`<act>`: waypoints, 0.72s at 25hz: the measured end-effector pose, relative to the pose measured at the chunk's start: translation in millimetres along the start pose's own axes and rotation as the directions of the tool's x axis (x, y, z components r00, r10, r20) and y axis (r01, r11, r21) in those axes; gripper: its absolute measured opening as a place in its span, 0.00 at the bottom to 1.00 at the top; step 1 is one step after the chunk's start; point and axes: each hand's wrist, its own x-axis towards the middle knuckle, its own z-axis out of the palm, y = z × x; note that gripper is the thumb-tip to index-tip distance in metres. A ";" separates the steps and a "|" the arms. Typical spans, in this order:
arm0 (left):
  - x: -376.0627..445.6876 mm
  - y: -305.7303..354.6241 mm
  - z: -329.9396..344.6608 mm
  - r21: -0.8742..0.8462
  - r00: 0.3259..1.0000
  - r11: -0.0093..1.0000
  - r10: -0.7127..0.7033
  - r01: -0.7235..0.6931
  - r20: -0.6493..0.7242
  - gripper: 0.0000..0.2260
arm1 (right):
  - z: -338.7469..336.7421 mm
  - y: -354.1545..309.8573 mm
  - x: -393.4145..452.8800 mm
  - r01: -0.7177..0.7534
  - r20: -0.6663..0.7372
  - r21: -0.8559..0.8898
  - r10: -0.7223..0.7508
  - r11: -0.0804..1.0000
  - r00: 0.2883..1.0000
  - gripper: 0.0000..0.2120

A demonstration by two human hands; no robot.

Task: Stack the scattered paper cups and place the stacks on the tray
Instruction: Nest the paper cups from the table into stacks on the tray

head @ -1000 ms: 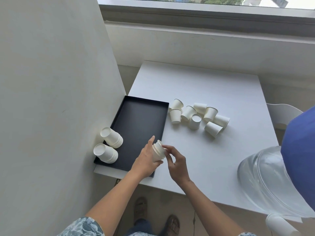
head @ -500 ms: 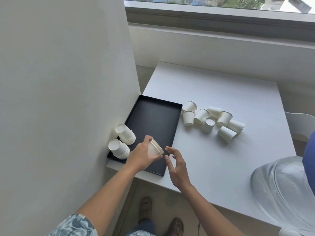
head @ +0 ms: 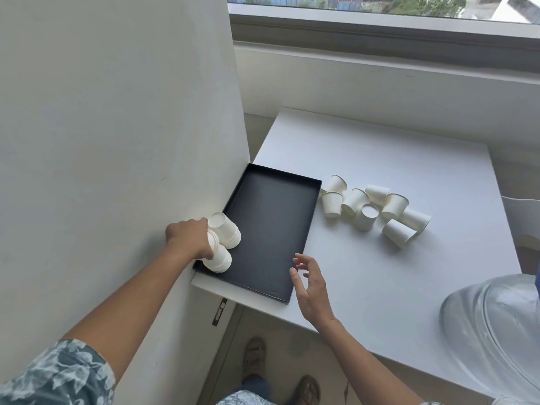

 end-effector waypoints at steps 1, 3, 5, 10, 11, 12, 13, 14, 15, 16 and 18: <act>2.9 -0.6 3.1 0.061 1.000 0.998 0.011 -0.011 -0.013 0.27 | 0.3 0.2 -0.3 -0.010 0.001 0.002 0.010 1.000 1.000 0.14; 8.0 1.4 9.4 0.171 0.999 0.985 0.042 -0.037 -0.029 0.26 | 0.4 0.5 -0.4 -0.022 0.001 0.003 0.022 1.000 1.000 0.14; 13.5 5.7 14.7 0.252 0.996 0.965 0.080 -0.070 -0.029 0.25 | -0.3 1.4 -0.2 -0.030 -0.002 0.000 0.030 1.000 1.000 0.15; 25.0 12.5 27.0 0.283 0.992 0.952 0.126 -0.114 -0.023 0.23 | -5.0 1.1 0.6 -0.058 -0.011 -0.011 0.058 0.998 0.998 0.15; 27.7 13.9 29.8 0.272 0.991 0.955 0.133 -0.122 -0.024 0.22 | -7.2 2.4 0.8 -0.068 -0.017 -0.011 0.068 0.998 0.998 0.15; 29.4 13.3 33.1 0.251 0.991 0.960 0.134 -0.125 -0.020 0.22 | -8.5 2.7 1.0 -0.076 -0.022 -0.012 0.076 0.997 0.997 0.14; 29.8 12.8 36.1 0.223 0.991 0.967 0.132 -0.125 -0.014 0.21 | -10.0 3.3 0.6 -0.082 -0.027 -0.012 0.082 0.997 0.996 0.14; 30.3 13.0 38.6 0.196 0.992 0.973 0.128 -0.124 -0.010 0.21 | -11.7 4.6 0.7 -0.089 -0.036 -0.013 0.089 0.996 0.995 0.14; 30.5 13.3 40.4 0.176 0.992 0.977 0.127 -0.123 -0.012 0.20 | -12.8 6.1 0.9 -0.098 -0.043 -0.012 0.097 0.995 0.994 0.15; 30.2 13.2 41.8 0.166 0.992 0.978 0.128 -0.124 -0.016 0.20 | -13.3 7.0 0.9 -0.105 -0.048 -0.012 0.104 0.994 0.993 0.15; 30.9 15.2 43.3 0.166 0.990 0.977 0.139 -0.134 -0.023 0.20 | -13.8 9.2 1.1 -0.119 -0.052 -0.015 0.118 0.993 0.992 0.15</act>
